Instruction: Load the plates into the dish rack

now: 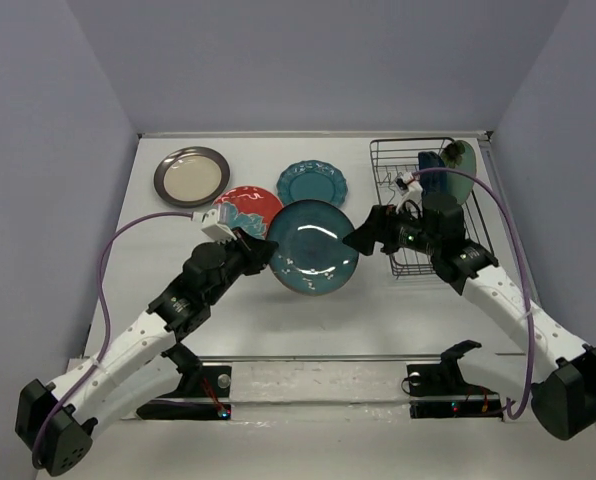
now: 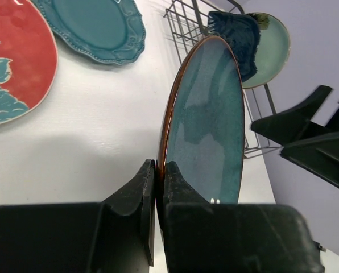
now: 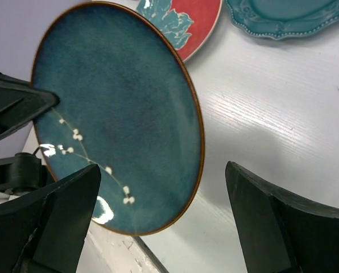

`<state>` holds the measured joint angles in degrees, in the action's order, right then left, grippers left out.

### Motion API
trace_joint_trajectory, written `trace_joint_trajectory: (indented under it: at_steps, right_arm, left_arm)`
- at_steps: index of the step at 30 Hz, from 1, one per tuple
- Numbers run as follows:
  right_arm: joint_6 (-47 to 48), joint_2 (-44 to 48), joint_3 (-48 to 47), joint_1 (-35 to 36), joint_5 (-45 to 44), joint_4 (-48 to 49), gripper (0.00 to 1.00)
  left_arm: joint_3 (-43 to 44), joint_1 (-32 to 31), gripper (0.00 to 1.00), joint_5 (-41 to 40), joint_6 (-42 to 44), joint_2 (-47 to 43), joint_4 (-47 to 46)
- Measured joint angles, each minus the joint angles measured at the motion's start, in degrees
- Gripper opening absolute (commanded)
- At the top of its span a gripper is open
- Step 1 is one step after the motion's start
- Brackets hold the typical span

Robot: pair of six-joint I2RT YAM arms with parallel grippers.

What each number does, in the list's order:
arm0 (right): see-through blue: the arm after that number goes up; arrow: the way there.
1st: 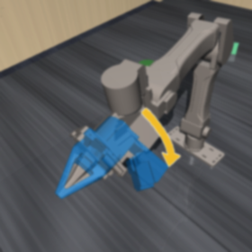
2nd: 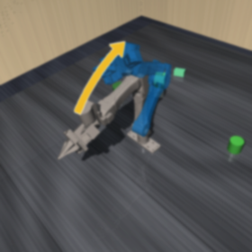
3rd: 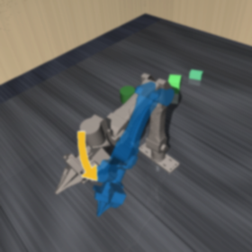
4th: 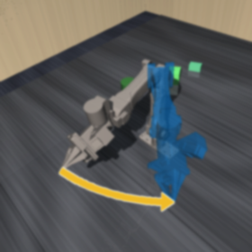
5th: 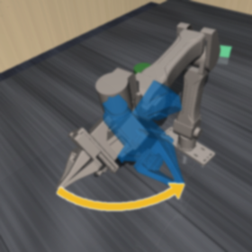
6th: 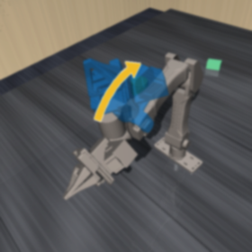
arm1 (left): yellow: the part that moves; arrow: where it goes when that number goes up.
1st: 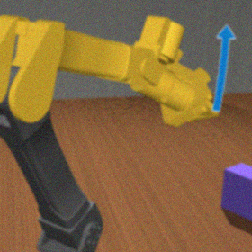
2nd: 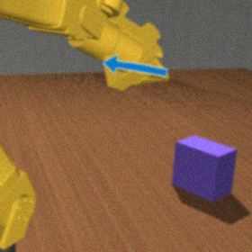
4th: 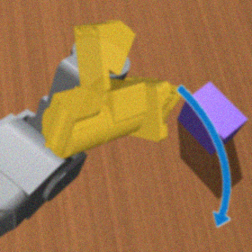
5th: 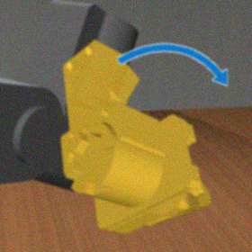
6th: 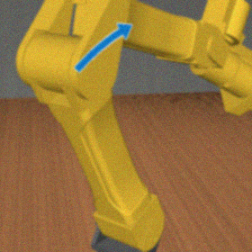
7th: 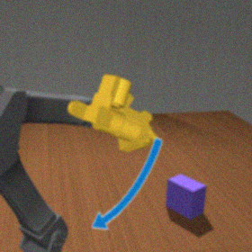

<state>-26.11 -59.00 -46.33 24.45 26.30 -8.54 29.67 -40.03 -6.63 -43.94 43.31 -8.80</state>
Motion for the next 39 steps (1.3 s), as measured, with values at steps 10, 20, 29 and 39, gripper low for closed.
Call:
trace_joint_trajectory:
  at_steps: [10,20,29,39]
  right_arm:
    - [-2.89,-2.16,4.0,0.0,6.78,7.76,0.56]
    - [-11.8,-0.83,7.72,-0.39,14.47,19.76,0.07]
    - [-6.14,1.4,1.01,-2.23,4.55,7.76,0.07]
    - [11.1,-5.03,-21.22,-6.1,-30.67,-9.11,0.07]
  left_arm:
    - [0.04,0.0,0.06,6.93,-0.72,-1.11,-4.61]
    - [2.08,0.59,0.85,8.59,-1.11,-2.84,-4.09]
    - [18.25,0.28,0.99,3.32,8.63,-3.58,6.93]
    - [22.34,0.31,0.99,-7.8,23.02,-10.49,18.82]
